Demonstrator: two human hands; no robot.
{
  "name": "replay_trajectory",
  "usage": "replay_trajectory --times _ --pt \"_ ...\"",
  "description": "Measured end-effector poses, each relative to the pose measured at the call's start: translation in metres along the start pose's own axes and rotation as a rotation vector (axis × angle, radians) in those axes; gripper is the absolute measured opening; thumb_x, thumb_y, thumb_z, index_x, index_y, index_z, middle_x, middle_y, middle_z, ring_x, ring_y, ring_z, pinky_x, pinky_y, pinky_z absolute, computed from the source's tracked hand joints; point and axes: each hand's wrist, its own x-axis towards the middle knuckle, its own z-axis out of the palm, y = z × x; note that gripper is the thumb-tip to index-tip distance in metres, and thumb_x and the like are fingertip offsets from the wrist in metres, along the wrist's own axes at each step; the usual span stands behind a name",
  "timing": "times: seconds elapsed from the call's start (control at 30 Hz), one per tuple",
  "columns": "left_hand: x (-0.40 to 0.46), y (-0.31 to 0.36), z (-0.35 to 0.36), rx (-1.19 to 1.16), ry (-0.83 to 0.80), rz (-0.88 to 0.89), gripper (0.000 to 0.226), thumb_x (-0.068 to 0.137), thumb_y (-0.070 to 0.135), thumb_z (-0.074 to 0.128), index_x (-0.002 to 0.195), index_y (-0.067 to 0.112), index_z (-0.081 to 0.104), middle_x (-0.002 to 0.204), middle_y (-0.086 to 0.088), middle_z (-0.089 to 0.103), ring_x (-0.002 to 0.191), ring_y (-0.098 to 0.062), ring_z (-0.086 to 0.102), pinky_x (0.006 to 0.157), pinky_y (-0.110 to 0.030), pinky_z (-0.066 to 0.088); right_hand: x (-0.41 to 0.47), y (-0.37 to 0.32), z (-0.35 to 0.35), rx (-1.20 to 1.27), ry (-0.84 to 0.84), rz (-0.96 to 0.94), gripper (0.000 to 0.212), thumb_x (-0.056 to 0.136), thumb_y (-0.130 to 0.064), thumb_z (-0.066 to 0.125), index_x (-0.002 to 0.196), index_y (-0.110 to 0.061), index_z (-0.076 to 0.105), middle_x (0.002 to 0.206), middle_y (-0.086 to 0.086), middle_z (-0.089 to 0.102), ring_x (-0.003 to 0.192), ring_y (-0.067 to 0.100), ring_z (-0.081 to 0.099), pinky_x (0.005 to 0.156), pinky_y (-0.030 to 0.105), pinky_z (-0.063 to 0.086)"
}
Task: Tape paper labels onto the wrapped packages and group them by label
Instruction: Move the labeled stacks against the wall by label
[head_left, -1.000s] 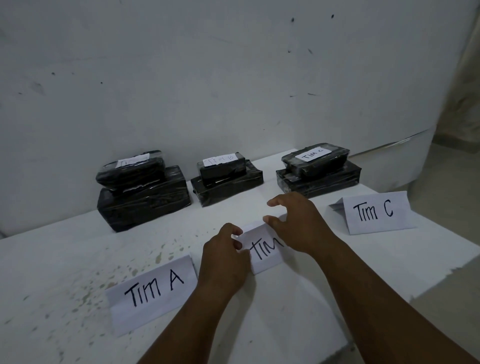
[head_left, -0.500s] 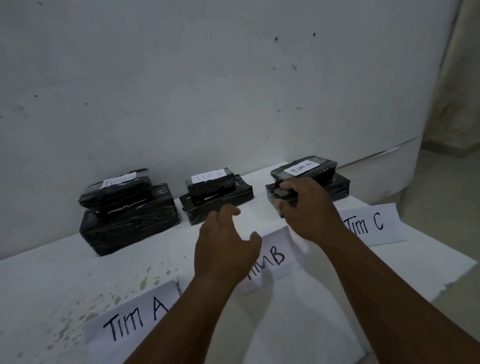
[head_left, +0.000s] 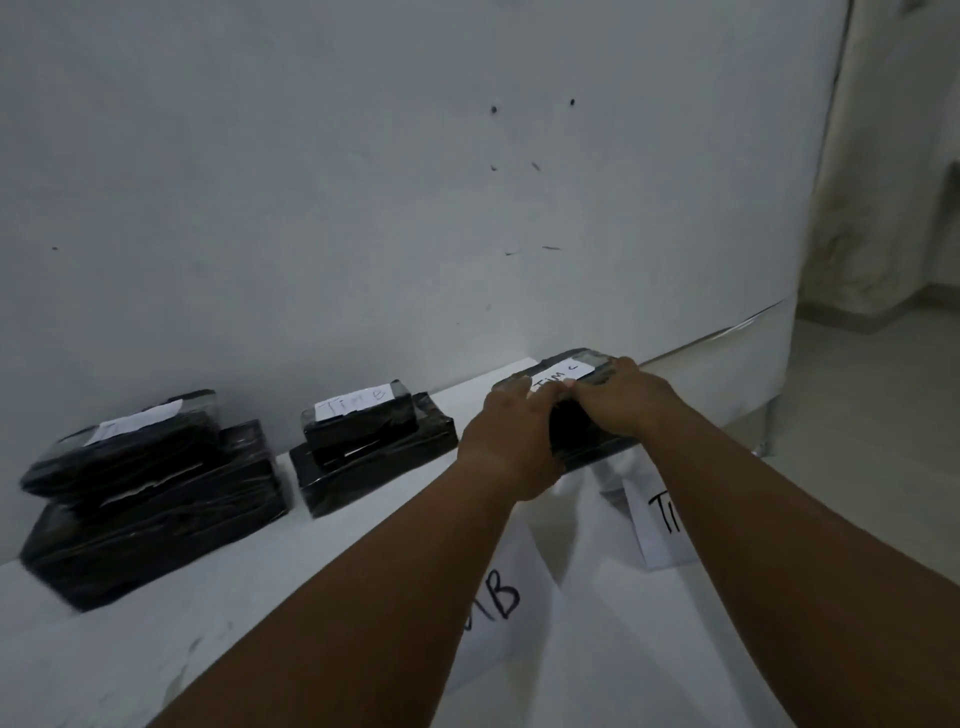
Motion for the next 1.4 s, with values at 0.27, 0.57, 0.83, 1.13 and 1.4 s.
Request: replay_trajectory --times 0.27,0.57,0.83,1.13,1.4 --pt "0.031 -0.018 0.028 0.127 0.016 -0.001 0.079 0.082 0.022 0.074 0.151 0.033 0.038 0.147 0.000 0.049 0.134 -0.028 0.041 0.098 -0.045 0.051 0.033 0.006 0.010 -0.075 -0.035 -0.080 0.083 0.096 -0.060 0.054 0.159 -0.014 0.026 0.159 0.009 0.040 0.139 0.030 0.047 0.112 0.038 0.040" --pt "0.056 -0.039 0.024 0.194 0.021 -0.031 0.090 0.068 0.037 0.088 0.148 0.038 0.046 0.137 0.002 0.062 0.125 -0.027 0.052 0.096 -0.041 0.053 0.061 -0.017 0.013 -0.010 -0.095 -0.177 0.048 0.096 -0.040 0.064 0.141 -0.025 0.054 0.143 0.010 0.054 0.126 0.029 0.056 0.107 0.042 0.047" --pt "0.079 -0.058 0.024 0.189 0.010 -0.083 0.091 0.067 0.031 0.090 0.146 0.040 0.046 0.137 0.002 0.061 0.125 -0.027 0.054 0.094 -0.041 0.053 0.091 -0.036 0.035 -0.009 -0.056 -0.069 0.051 0.083 -0.050 0.070 0.128 -0.027 0.060 0.122 0.002 0.063 0.110 0.028 0.064 0.091 0.037 0.054" --pt "0.098 -0.079 0.031 0.156 0.027 -0.071 0.084 0.073 0.015 0.083 0.147 0.035 0.048 0.141 -0.003 0.058 0.126 -0.029 0.054 0.099 -0.041 0.051 0.117 -0.048 0.055 0.012 -0.008 -0.033 0.047 0.080 -0.051 0.064 0.124 -0.032 0.063 0.121 -0.001 0.067 0.105 0.025 0.065 0.096 0.039 0.053" --pt "0.104 -0.081 0.034 0.115 0.045 -0.063 0.083 0.074 0.013 0.082 0.146 0.035 0.047 0.139 -0.004 0.058 0.125 -0.030 0.055 0.098 -0.044 0.052 0.121 -0.053 0.055 -0.022 -0.012 -0.110 0.041 0.091 -0.042 0.059 0.131 -0.032 0.058 0.122 0.000 0.059 0.107 0.026 0.060 0.089 0.037 0.051"
